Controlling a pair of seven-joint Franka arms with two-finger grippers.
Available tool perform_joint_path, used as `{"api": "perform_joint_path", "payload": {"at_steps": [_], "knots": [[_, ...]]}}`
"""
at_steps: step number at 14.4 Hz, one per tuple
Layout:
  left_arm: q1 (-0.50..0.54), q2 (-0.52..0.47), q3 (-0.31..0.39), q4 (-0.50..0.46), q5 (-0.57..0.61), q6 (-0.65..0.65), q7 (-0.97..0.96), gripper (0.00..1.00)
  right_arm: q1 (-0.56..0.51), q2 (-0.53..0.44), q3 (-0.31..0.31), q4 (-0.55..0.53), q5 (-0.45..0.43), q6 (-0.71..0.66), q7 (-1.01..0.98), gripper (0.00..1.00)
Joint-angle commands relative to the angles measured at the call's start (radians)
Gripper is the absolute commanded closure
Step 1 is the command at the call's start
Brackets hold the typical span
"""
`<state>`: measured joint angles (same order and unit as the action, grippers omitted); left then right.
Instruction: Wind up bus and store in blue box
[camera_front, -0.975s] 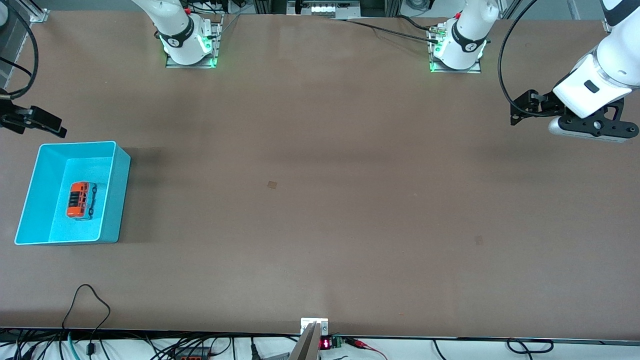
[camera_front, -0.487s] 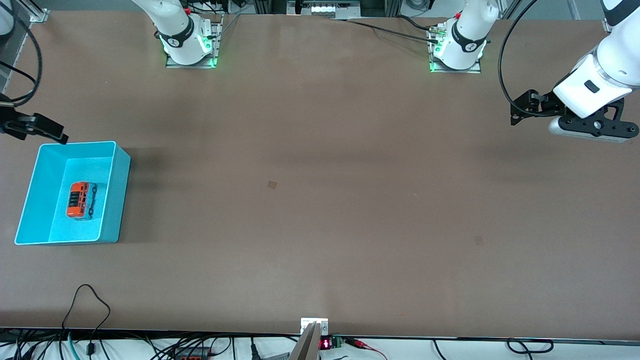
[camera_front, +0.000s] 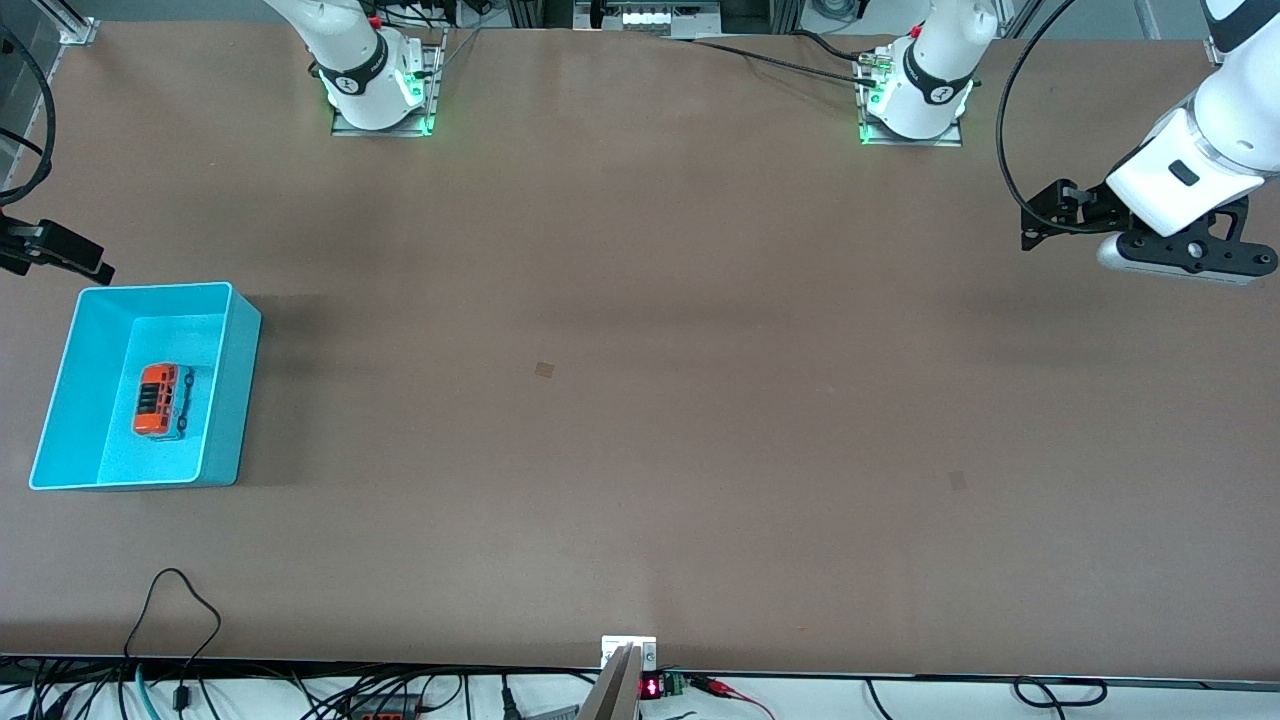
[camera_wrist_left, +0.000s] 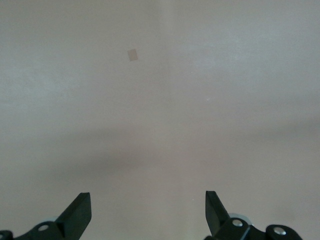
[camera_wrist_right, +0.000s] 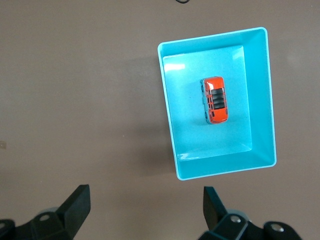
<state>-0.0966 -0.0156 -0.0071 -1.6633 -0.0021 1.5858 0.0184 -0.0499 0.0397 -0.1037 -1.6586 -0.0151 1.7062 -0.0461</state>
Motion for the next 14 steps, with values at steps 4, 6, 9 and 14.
{"api": "perform_joint_path", "payload": {"at_steps": [4, 6, 9, 14], "knots": [[0.002, -0.004, -0.001, 0.017, -0.006, -0.024, -0.011, 0.00, -0.001, -0.020, 0.035, 0.005, 0.000, -0.063, 0.049, 0.00], [0.002, -0.003, -0.002, 0.017, -0.006, -0.024, -0.011, 0.00, -0.001, -0.027, 0.035, 0.002, 0.000, -0.068, 0.028, 0.00], [0.002, -0.003, -0.001, 0.017, -0.006, -0.024, -0.011, 0.00, -0.002, -0.035, 0.033, -0.001, -0.002, -0.069, 0.005, 0.00], [0.003, -0.004, -0.001, 0.017, -0.006, -0.026, -0.011, 0.00, -0.005, -0.035, 0.030, -0.001, -0.002, -0.080, 0.002, 0.00]]}}
